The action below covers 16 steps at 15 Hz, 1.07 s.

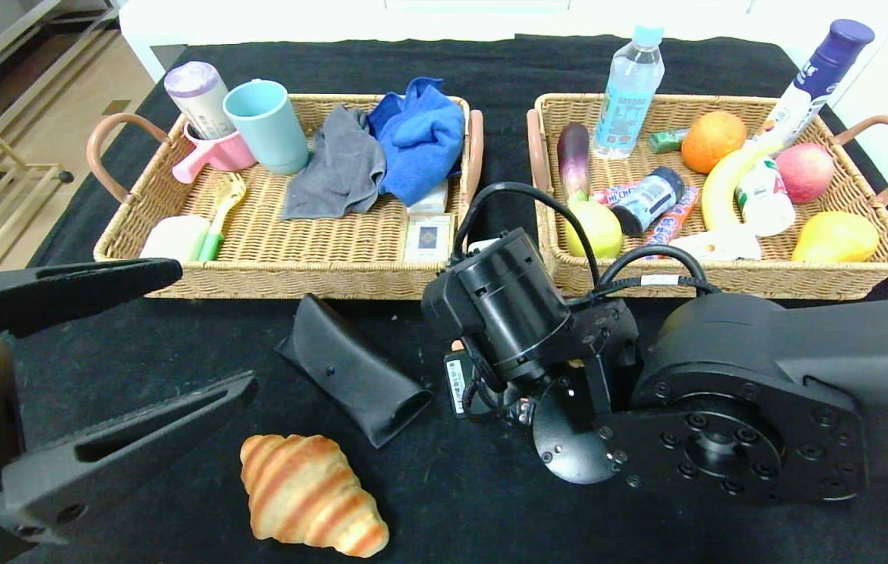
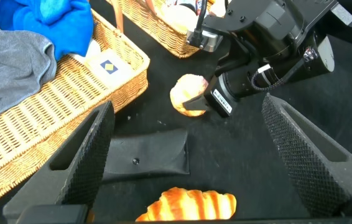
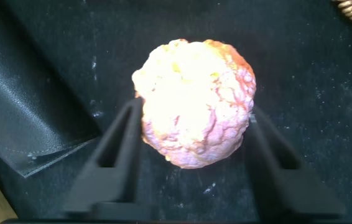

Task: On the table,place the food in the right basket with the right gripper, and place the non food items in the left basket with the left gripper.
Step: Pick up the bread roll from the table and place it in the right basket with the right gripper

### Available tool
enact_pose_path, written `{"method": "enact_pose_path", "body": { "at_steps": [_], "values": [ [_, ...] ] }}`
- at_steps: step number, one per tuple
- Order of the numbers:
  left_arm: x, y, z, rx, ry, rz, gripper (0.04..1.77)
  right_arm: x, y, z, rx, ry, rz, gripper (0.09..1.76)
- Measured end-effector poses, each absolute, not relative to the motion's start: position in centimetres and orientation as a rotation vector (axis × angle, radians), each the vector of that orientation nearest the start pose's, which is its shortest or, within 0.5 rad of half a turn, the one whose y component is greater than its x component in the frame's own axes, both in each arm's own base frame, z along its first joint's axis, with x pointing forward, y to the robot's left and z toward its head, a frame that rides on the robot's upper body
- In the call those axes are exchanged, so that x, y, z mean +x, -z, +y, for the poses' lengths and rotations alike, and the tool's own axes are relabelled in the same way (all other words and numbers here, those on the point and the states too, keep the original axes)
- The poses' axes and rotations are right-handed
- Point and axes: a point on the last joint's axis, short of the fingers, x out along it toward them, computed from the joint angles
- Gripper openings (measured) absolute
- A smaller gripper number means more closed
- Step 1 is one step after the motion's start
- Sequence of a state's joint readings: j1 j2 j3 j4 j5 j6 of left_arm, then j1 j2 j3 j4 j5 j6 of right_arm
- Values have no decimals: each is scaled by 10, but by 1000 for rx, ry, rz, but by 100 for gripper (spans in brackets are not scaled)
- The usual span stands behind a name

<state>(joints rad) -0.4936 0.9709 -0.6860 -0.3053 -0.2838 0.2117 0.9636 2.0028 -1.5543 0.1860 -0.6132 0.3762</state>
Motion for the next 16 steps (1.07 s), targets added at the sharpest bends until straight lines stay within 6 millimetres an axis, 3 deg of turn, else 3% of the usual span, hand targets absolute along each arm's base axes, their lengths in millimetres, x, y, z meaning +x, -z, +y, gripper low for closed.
{"method": "enact_pose_path", "body": {
  "at_steps": [3, 11, 16],
  "values": [
    [104, -273, -63, 199, 772, -102, 172, 237, -206, 317, -85, -245, 501, 81],
    [104, -272, -63, 200, 773, -97, 172, 237, -205, 317, -89, -244, 506, 81],
    [104, -272, -63, 200, 773, -99, 172, 229, -220, 311, -69, -256, 485, 81]
  ]
}}
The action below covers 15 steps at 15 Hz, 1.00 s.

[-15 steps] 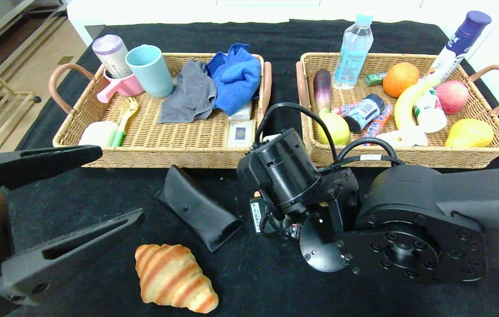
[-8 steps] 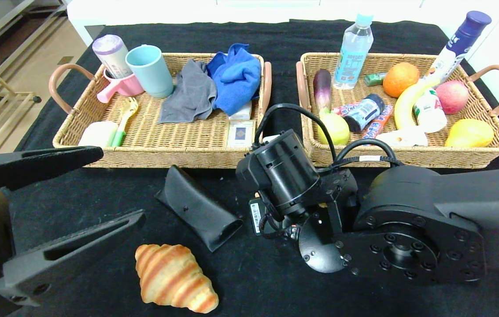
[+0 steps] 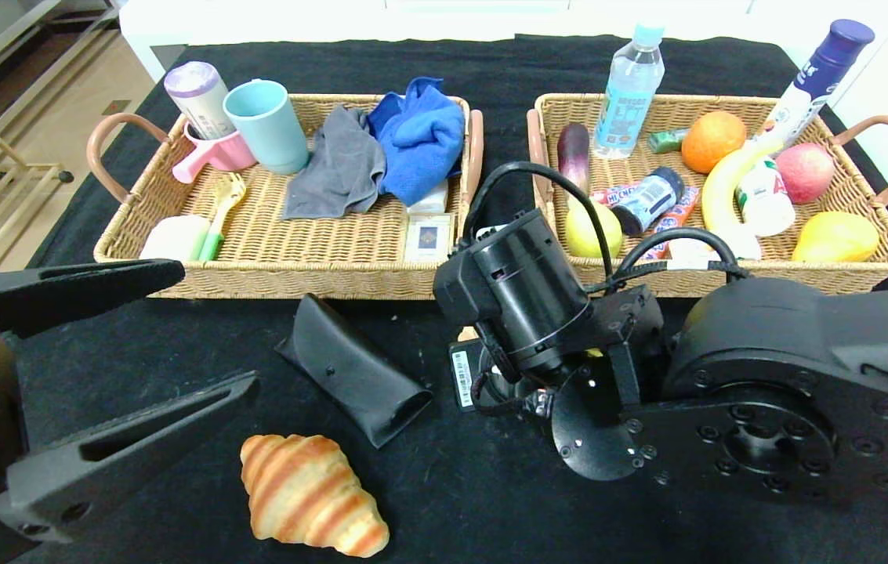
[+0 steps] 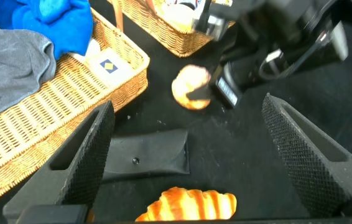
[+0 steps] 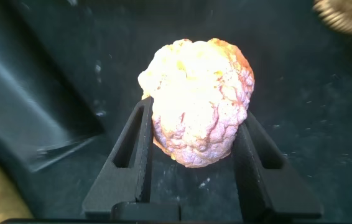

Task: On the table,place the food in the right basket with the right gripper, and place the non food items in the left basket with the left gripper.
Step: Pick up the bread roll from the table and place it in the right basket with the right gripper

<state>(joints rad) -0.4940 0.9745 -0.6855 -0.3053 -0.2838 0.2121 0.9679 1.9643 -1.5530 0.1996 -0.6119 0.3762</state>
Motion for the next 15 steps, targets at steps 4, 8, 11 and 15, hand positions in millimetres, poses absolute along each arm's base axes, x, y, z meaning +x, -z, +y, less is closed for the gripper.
{"method": "enact_pose_path", "body": {
  "at_steps": [4, 8, 11, 15],
  "values": [
    [106, -272, -64, 200, 773, -93, 172, 223, -236, 300, -43, -261, 461, 81],
    [107, -271, -65, 201, 774, -87, 172, 211, -252, 279, -55, -251, 477, 81],
    [107, -270, -65, 201, 774, -86, 172, 206, -261, 261, -49, -236, 469, 81],
    [108, -269, -65, 201, 775, -79, 172, 212, -270, 235, -62, -186, 450, 81]
  ]
}}
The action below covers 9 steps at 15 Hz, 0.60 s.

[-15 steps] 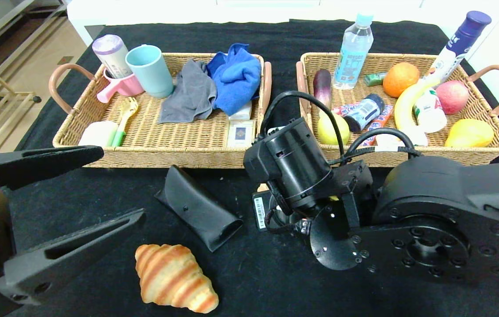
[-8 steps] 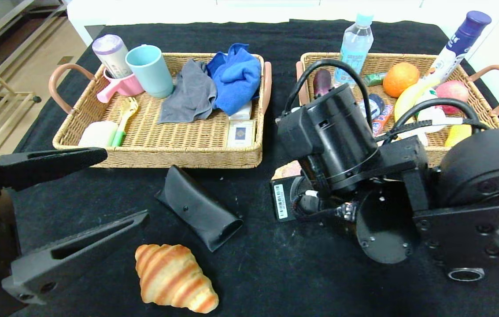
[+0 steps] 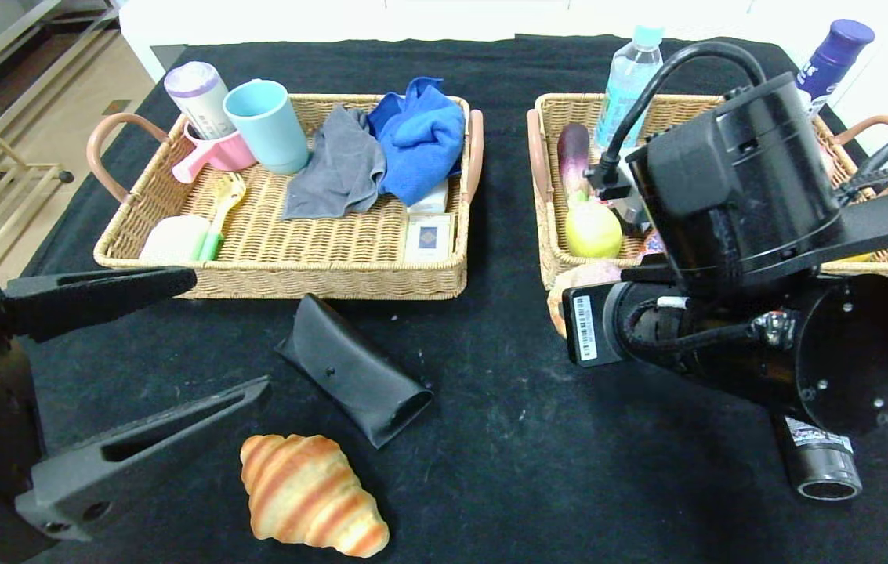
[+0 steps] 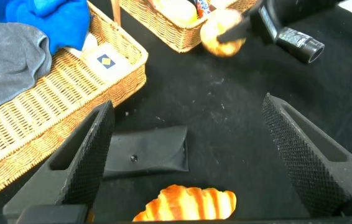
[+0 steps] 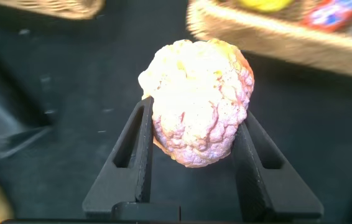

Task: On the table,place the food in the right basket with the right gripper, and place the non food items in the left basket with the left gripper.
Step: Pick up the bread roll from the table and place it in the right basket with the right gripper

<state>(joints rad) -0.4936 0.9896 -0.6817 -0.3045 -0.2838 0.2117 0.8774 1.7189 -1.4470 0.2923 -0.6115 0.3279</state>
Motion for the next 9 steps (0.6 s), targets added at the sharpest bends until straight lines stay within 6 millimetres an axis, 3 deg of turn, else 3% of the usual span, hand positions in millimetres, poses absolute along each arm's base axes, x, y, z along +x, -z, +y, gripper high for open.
{"method": "enact_pose_path", "body": {
  "at_steps": [9],
  "values": [
    [109, -268, -66, 203, 776, -71, 172, 237, -296, 189, -28, -85, 353, 81]
  ]
}}
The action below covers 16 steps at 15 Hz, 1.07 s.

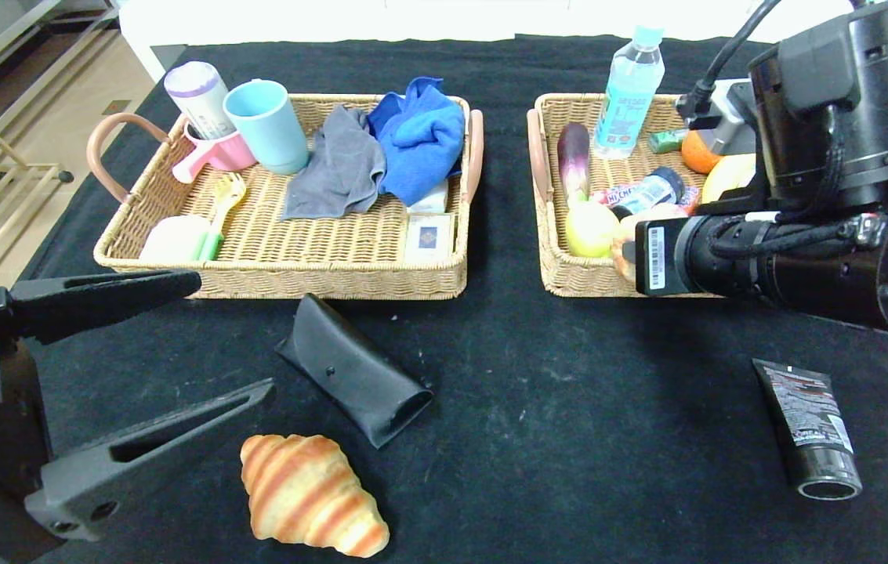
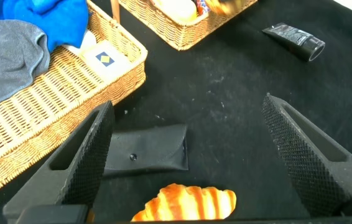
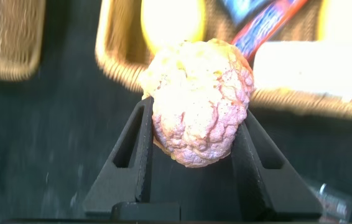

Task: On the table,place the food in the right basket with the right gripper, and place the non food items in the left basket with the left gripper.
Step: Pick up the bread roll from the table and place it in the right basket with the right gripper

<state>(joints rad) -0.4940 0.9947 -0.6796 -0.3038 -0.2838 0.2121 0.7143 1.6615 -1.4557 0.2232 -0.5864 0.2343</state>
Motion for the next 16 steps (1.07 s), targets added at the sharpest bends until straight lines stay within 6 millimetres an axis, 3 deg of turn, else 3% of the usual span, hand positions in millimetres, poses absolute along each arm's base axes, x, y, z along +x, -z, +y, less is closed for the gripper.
{"method": "enact_pose_path", "body": {
  "at_steps": [8, 16],
  "values": [
    [109, -268, -66, 203, 776, -71, 172, 266, -321, 162, 0, -27, 237, 81],
    [109, -267, -66, 211, 776, -70, 172, 305, -322, 126, 29, 94, 215, 81]
  ]
}}
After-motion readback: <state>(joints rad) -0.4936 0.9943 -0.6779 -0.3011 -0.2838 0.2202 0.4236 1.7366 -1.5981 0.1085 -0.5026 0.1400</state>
